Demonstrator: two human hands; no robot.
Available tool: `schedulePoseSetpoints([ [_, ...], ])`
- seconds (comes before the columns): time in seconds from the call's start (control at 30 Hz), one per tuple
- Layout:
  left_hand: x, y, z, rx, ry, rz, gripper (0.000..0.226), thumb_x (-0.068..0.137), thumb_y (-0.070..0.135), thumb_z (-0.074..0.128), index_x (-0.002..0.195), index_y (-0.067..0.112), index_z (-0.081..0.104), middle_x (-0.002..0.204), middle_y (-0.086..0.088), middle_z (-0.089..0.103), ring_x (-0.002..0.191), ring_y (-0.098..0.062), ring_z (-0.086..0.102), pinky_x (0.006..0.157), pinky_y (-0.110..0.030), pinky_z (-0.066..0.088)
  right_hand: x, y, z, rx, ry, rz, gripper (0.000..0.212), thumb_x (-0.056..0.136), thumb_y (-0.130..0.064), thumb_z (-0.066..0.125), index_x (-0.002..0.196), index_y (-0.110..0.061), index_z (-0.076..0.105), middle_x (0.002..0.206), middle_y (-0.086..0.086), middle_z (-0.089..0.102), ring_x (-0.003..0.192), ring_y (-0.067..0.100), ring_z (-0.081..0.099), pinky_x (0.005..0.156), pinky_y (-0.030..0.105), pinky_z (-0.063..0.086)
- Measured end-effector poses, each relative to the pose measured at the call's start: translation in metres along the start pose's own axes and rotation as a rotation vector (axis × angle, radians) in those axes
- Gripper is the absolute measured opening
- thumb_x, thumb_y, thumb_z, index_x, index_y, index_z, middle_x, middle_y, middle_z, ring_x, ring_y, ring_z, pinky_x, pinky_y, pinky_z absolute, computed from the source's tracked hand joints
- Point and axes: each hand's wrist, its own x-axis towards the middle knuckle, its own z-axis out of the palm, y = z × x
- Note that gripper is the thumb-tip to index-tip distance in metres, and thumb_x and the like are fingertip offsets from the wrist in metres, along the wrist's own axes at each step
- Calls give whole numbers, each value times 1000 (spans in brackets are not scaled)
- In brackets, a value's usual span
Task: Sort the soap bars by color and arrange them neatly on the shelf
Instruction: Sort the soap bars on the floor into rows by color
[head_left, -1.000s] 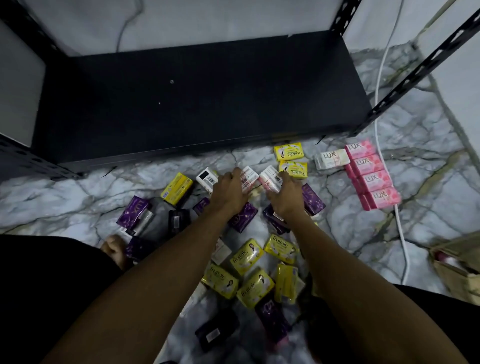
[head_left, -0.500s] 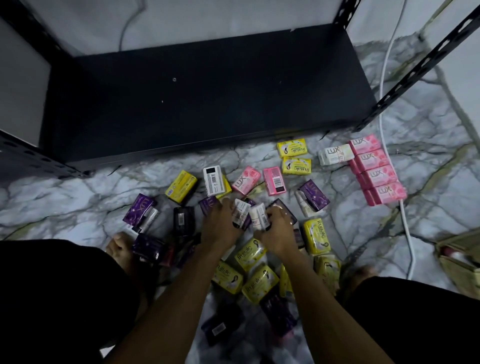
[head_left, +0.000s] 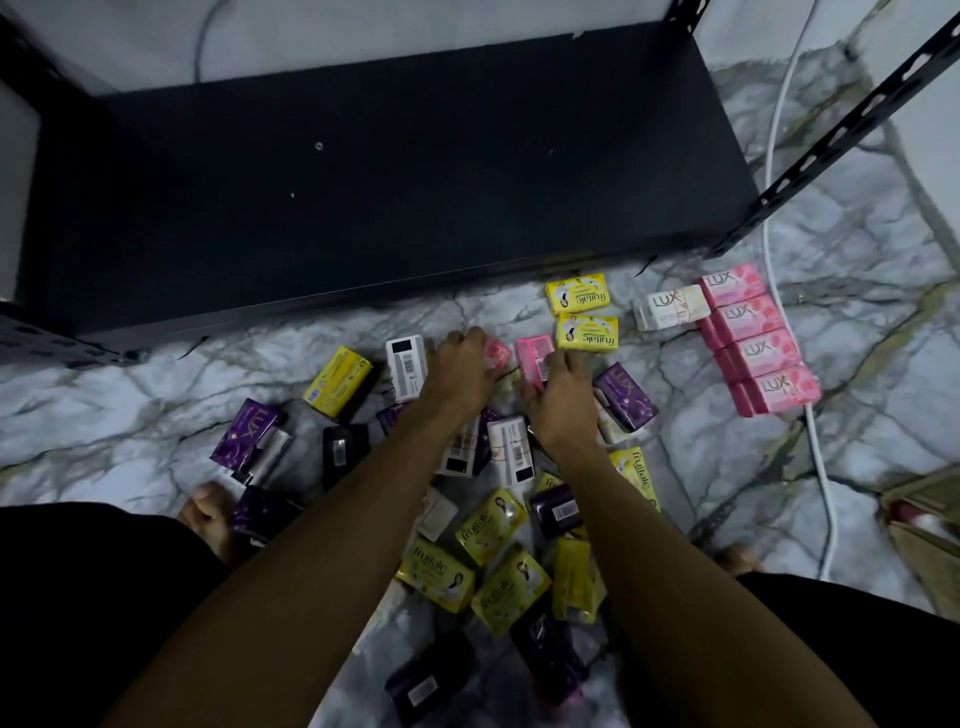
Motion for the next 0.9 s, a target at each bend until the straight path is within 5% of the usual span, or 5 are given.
schedulePoseSetpoints([
  [0.17, 8, 2, 12, 12, -20, -65, 54, 90, 6, 68, 137, 9, 42, 127, -22, 54, 113, -37, 56, 89, -40, 48, 16, -4, -3, 87, -35, 31, 52, 89, -17, 68, 133, -2, 43, 127, 22, 54, 112, 36, 55, 88, 46, 52],
  [0.33, 7, 7, 4, -279, -62, -240, 65, 71, 17, 89, 125, 12, 53, 110, -5, 65, 98, -21, 63, 82, -34, 55, 13, -1, -42, 1269, -229, 538, 30, 100, -6, 50, 129, -5, 54, 92, 9, 70, 82, 24, 67, 84, 42, 58],
  [0.43, -5, 12, -8, -446, -80, -271, 43, 73, 12, 87, 111, 8, 68, 99, -7, 73, 73, -15, 71, 62, -28, 59, 1, 9, -61, 1621, -352, 637, 41, 98, -18, 49, 135, 0, 53, 111, 20, 68, 89, 31, 68, 84, 41, 55],
  [0.73, -70, 56, -62, -853, -178, -139, 33, 77, 10, 84, 108, 6, 70, 102, -11, 76, 92, -31, 74, 84, -49, 60, -46, -26, -169, 1338, -399, 351, 45, 89, -7, 65, 127, 12, 50, 111, 27, 65, 98, 35, 66, 75, 36, 60],
  [0.9, -114, 102, -91, -991, -285, -52, 31, 89, -4, 65, 121, -3, 64, 109, -18, 73, 99, -32, 72, 81, -38, 60, -84, -49, -246, 1252, -487, 223, 20, 93, 4, 56, 111, 11, 61, 109, 26, 70, 99, 36, 70, 84, 43, 60],
])
